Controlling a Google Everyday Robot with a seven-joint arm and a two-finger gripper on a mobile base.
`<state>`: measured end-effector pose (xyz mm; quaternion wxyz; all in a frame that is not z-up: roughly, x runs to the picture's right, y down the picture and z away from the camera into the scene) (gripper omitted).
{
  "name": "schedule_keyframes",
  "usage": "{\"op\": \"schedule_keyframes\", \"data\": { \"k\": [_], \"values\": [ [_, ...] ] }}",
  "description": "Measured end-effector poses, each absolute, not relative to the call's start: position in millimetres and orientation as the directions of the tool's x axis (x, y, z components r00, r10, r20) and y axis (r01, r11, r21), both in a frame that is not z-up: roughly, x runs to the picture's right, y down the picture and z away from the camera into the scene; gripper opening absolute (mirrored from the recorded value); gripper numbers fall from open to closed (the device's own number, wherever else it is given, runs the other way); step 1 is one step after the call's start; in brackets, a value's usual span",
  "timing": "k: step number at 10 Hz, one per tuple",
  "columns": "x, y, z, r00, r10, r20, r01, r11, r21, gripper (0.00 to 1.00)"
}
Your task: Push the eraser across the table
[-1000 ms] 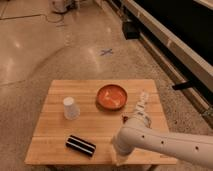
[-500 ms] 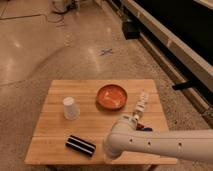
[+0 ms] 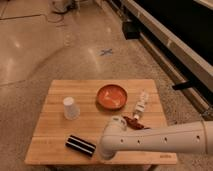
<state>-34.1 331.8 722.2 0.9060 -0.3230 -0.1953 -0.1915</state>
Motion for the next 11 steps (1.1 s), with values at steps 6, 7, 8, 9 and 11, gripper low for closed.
{"op": "schedule_keyframes", "data": {
  "k": [6,7,8,9,11],
  "values": [
    [-58,326,725,0.835,-0.221,0.505,0.489,0.719,-0.494,0.0],
    [-58,326,725,0.835,-0.221,0.505,0.489,0.719,-0.494,0.0],
    [-59,326,725,0.834,-0.221,0.505,0.49,0.719,-0.494,0.0],
    [-59,326,725,0.834,-0.222,0.506,0.491,0.718,-0.494,0.0],
    [-59,326,725,0.833,-0.222,0.506,0.491,0.718,-0.493,0.0]
  ]
}}
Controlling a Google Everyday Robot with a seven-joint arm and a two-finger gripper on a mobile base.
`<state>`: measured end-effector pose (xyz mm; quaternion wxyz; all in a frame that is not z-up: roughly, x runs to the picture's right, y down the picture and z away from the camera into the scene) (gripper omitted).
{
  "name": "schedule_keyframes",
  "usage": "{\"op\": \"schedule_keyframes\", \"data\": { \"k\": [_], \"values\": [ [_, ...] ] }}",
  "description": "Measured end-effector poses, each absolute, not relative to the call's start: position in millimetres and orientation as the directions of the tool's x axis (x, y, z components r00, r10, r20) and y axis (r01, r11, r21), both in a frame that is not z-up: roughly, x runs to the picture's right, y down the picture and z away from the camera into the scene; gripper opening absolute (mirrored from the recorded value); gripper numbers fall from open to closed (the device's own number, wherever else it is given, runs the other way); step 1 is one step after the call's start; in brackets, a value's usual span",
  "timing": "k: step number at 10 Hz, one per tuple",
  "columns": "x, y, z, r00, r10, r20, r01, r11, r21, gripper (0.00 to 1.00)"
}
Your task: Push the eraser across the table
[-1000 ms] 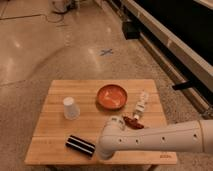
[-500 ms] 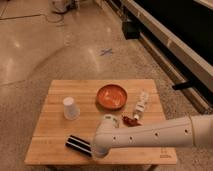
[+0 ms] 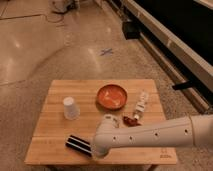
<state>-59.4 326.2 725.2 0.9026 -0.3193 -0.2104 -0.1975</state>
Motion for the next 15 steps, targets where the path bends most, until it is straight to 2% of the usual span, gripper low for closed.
{"op": "schedule_keyframes", "data": {
  "k": [6,11,15],
  "values": [
    [-56,314,737,0.812,-0.252,0.527,0.512,0.74,-0.437,0.0],
    [-88,322,744,0.766,-0.297,0.57,0.576,0.71,-0.405,0.0],
    [-117,310,757,0.738,-0.332,0.587,0.608,0.705,-0.366,0.0]
  ]
}}
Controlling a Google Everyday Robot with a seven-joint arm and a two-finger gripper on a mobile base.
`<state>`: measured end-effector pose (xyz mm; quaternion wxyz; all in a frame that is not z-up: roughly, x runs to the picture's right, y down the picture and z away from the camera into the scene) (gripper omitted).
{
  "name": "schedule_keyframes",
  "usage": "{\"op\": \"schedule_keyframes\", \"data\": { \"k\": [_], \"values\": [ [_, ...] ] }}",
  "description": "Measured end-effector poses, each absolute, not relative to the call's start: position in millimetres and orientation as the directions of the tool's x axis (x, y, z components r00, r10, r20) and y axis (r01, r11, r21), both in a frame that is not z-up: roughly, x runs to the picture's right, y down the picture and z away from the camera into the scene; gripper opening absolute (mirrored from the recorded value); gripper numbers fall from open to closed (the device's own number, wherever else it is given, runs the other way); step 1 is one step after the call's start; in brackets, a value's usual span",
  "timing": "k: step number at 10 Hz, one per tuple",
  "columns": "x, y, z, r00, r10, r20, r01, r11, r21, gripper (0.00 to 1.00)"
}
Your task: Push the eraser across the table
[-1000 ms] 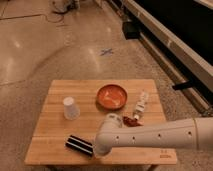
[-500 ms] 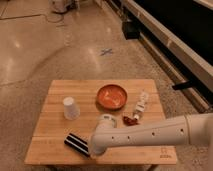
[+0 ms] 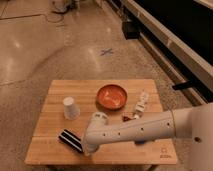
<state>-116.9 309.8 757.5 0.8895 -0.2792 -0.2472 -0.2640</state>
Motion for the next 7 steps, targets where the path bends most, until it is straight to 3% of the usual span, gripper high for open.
{"op": "schedule_keyframes", "data": {
  "k": [7],
  "values": [
    [-168,286,767,0.681,-0.377,0.628,0.654,0.698,-0.291,0.0]
  ]
}}
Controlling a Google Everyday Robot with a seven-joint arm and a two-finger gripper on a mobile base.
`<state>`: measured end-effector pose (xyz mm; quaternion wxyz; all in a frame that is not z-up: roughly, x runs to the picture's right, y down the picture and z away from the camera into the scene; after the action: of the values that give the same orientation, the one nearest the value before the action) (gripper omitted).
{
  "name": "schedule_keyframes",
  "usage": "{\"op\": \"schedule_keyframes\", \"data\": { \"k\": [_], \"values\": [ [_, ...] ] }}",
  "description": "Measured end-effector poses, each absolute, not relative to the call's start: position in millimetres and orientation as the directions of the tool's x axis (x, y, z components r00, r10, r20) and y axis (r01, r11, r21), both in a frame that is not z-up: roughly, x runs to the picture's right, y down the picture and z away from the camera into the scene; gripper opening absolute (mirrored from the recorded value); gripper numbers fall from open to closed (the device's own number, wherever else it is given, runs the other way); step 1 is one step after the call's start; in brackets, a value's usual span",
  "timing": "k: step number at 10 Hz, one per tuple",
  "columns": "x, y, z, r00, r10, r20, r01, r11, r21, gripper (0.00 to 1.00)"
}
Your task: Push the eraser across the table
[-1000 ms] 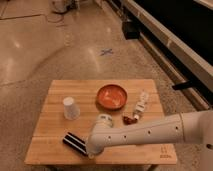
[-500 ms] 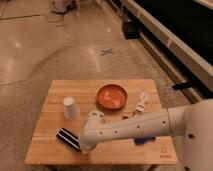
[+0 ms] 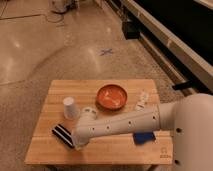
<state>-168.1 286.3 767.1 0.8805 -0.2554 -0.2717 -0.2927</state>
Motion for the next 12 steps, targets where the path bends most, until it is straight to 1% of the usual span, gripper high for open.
{"op": "schedule_keyframes", "data": {
  "k": [5,12],
  "values": [
    [-207,272,775,0.629,-0.424,0.652,0.697,0.68,-0.229,0.0],
    [-255,238,803,0.581,-0.487,0.653,0.727,0.671,-0.146,0.0]
  ]
}}
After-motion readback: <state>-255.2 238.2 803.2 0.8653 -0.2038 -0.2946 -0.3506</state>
